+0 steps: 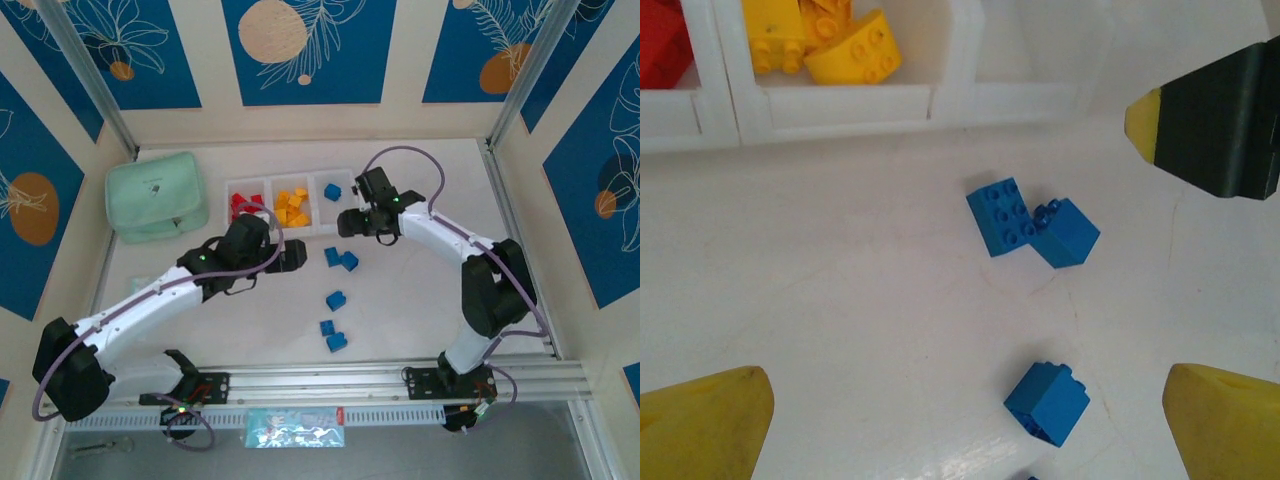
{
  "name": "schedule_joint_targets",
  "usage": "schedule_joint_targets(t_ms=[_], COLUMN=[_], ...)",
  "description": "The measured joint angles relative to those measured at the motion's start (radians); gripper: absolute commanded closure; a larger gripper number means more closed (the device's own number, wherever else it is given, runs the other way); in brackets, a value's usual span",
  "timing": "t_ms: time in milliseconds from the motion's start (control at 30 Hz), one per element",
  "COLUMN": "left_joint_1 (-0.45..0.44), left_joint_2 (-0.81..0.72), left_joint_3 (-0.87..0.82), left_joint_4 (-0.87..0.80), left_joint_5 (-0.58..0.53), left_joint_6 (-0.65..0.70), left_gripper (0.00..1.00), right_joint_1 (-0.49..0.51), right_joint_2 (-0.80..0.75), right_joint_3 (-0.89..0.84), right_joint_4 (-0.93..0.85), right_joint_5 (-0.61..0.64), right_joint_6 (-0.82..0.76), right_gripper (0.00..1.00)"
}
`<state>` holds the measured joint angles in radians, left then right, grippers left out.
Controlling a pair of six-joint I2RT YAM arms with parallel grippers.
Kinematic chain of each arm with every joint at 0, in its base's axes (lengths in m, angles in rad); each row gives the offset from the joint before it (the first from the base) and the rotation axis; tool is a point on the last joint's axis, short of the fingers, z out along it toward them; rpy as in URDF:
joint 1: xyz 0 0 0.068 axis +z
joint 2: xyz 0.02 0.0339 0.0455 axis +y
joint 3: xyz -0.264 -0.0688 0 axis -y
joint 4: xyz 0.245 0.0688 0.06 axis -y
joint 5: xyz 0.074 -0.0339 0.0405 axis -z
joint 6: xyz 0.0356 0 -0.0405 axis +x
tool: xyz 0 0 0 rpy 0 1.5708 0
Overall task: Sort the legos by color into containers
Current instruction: Pick up the lego from the center of the table.
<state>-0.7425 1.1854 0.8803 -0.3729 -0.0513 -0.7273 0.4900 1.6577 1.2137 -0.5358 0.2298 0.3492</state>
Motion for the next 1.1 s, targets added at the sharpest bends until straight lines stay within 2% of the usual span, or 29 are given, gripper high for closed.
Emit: schedule_joint_targets(t_ms=[300, 600, 867, 1100], left_joint_1=[-0.058, -0.083, -0.087, -0.087], left_joint_2=[0.001, 0.014, 0.032, 0.047], left_joint_3=[-0.043, -0.063, -0.063, -0.063], left_joint_4=[0.05, 0.1, 0.104, 0.105], left_joint_5=[0.001, -0.009, -0.009, -0.013], left_joint_6=[-0.031, -0.08, -0.087, -0.087], left_gripper=[0.01, 0.01, 0.01, 0.0], right_joint_1=[0.029, 0.034, 0.045, 0.061], right_joint_2=[-0.031, -0.003, 0.061, 0.124], right_joint_3=[-0.141, -0.177, -0.161, -0.142], right_joint_4=[0.006, 0.055, 0.072, 0.073], right_joint_5=[-0.029, -0.034, -0.051, -0.05], right_joint_6=[0.04, 0.049, 0.047, 0.041], right_gripper=[0.18, 0.17, 0.23, 0.34])
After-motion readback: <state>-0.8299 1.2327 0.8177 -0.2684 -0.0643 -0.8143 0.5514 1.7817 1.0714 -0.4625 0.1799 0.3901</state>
